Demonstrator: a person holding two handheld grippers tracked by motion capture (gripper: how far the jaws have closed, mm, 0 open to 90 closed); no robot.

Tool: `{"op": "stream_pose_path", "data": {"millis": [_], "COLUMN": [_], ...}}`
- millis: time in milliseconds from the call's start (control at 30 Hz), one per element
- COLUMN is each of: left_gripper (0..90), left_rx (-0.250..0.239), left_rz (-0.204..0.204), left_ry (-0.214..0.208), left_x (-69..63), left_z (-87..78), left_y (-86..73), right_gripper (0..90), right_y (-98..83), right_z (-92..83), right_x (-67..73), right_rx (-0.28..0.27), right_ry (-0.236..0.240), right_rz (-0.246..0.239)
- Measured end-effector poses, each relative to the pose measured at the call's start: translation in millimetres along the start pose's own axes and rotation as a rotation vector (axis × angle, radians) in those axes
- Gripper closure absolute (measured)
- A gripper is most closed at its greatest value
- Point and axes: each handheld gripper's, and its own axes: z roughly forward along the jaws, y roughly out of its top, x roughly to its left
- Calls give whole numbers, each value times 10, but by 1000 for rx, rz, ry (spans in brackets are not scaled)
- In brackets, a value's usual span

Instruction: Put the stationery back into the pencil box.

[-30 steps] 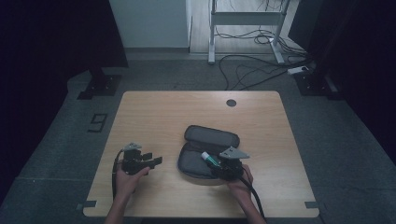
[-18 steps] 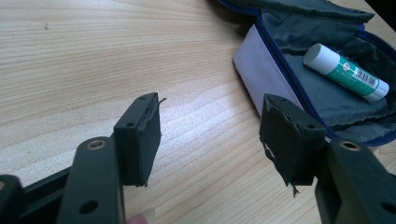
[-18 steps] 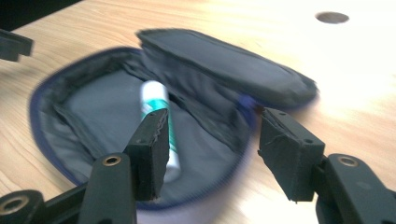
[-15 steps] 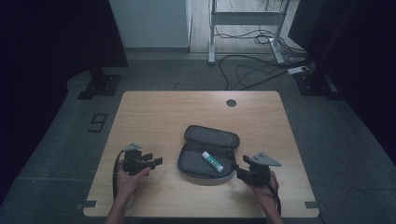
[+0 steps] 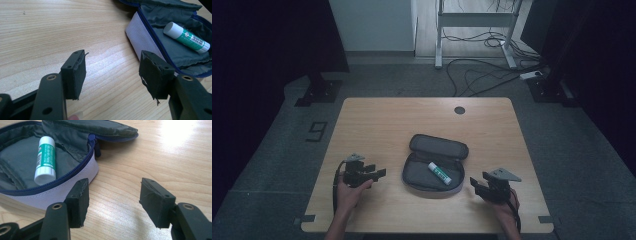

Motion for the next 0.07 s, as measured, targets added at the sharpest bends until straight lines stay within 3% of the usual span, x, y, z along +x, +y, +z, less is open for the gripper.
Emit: {"op": "stream_pose_path", "data": {"millis": [67], "left_gripper": [386], "left_rx": [-3], "left_rz": [-1], "left_ry": [1], "left_x": [0], "left_z": [-1], "left_y": [1], "right_gripper": [392], "right_y": [-5], "right_z": [11], "right_x": [-4], "right_rx": [2], "right_ry": [0], "right_rz": [2]}}
